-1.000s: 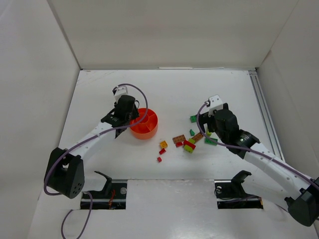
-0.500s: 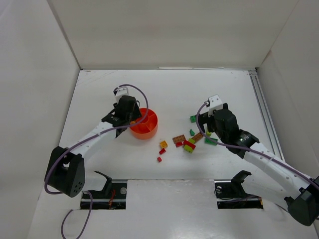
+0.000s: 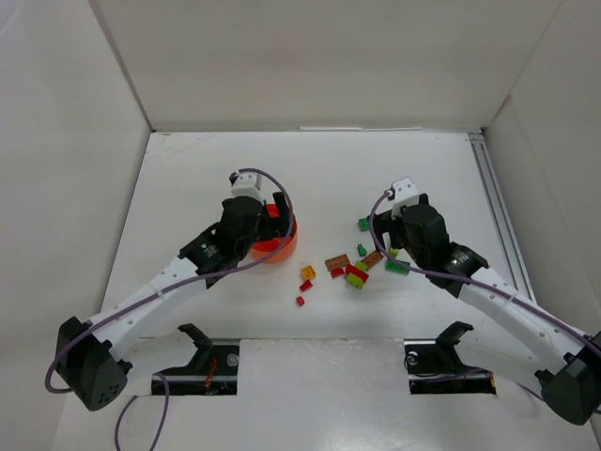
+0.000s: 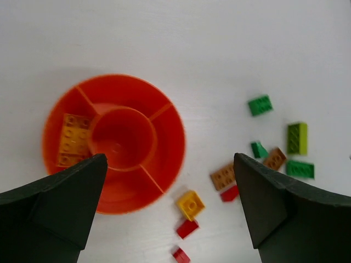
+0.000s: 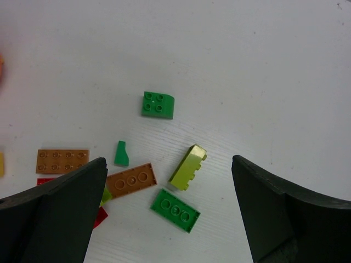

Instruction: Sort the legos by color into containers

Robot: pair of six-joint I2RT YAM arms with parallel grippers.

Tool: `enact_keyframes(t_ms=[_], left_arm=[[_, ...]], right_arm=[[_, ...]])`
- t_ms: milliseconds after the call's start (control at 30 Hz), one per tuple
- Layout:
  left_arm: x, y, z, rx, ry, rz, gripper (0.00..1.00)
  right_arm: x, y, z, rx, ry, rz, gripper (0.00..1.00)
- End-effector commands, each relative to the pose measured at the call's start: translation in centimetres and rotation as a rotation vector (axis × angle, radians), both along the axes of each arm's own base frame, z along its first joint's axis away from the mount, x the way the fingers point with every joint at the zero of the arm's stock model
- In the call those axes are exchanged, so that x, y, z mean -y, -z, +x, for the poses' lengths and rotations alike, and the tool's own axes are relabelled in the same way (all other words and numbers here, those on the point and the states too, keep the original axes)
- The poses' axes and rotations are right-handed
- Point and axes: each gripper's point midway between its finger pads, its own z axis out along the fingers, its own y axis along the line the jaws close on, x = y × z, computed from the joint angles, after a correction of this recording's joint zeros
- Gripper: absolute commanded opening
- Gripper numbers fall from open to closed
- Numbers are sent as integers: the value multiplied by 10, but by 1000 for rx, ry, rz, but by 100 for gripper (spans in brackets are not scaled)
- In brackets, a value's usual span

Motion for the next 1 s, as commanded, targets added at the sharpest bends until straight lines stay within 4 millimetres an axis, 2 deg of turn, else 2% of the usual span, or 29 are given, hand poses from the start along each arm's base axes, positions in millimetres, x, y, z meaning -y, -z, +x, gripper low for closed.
enact_keyframes(t_ms=[0,33,67,100,133,200,267,300,367,400,433,500,567,600,633,867,967], left_arm=[[34,15,-39,-56,162,7,99],[42,17,-49,-71,189,2,99],[51,27,-57,-102,199,-5,99],[68,30,-72,-113,249,-8,99],[76,33,-80,-129,269,-13,99],[92,53,-96,-183,289,-16,98],[101,61,-96,-210,273,-39,96],[105,78,-100,-246,277,-5,96],[114,85,-100,-262,255,5,96],[115,100,-101,-288,251,52,96],[122,98,-99,-278,249,67,95],[117,110,-95,-313,189,113,92],[115,132,-93,-351,129,190,88],[116,128,-90,-339,123,184,88],[113,139,-90,-355,105,212,87],[110,148,-76,-349,38,220,84],[106,159,-73,-377,18,194,79]], right_arm=[[-16,-32,7,36,-29,69,100],[-16,-21,7,-11,-24,45,100],[-14,-19,7,-23,-11,28,100],[-13,-16,8,-35,-3,14,100],[-13,-12,7,-54,4,15,100],[-8,-5,9,-70,49,5,100],[-4,-3,8,-79,92,23,100],[-2,2,7,-100,108,17,100],[8,6,5,-111,165,11,100],[11,5,2,-123,191,15,100],[16,9,2,-131,211,-10,100],[19,9,-1,-142,225,-18,100],[24,10,-1,-146,246,-19,100],[24,10,-1,-146,246,-19,100],[24,10,-1,-146,246,-19,100],[32,13,3,-165,256,-5,100],[30,15,5,-174,244,-5,100]])
